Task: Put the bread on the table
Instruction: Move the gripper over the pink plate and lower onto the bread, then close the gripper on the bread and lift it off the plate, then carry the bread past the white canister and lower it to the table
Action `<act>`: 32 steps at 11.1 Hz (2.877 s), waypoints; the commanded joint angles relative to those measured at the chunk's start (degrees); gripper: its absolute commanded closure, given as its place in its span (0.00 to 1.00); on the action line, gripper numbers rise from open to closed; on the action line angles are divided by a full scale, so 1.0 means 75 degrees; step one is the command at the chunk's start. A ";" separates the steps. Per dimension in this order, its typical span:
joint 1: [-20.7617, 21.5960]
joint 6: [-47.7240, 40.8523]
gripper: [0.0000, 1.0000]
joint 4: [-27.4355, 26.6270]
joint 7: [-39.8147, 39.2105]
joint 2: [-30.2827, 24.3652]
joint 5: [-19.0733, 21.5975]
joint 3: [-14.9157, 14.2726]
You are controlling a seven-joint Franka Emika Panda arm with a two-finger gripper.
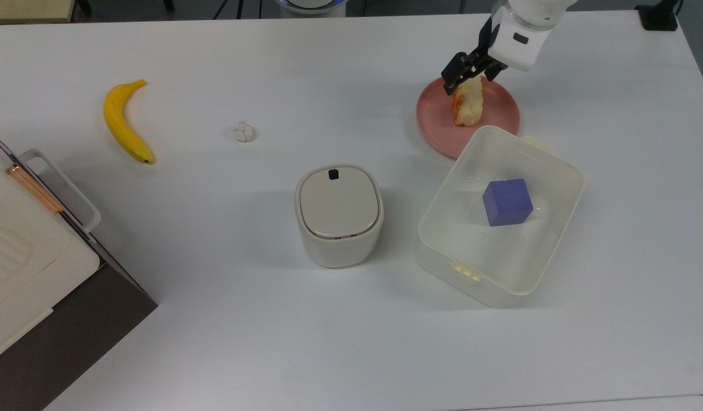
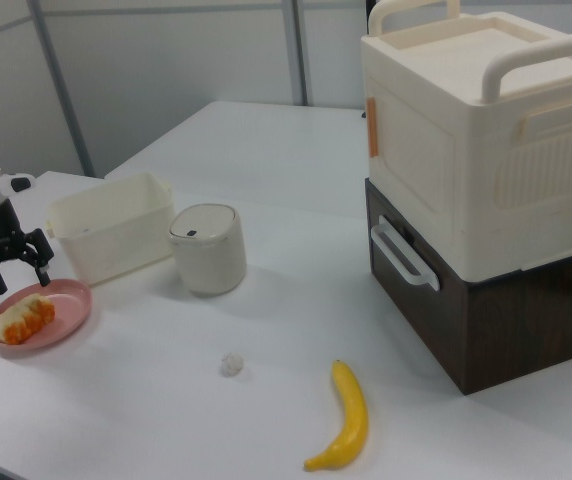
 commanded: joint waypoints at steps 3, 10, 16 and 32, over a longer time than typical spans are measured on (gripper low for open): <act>0.0060 0.0303 0.07 -0.0159 0.0358 0.0631 -0.0254 0.0127; -0.0045 0.0326 1.00 -0.0054 0.0907 0.0808 -0.0313 0.0291; -0.1180 -0.0201 1.00 -0.0007 0.0675 -0.0257 -0.0278 0.0280; -0.2659 -0.0295 0.00 0.0017 0.0510 0.0269 -0.0805 -0.0552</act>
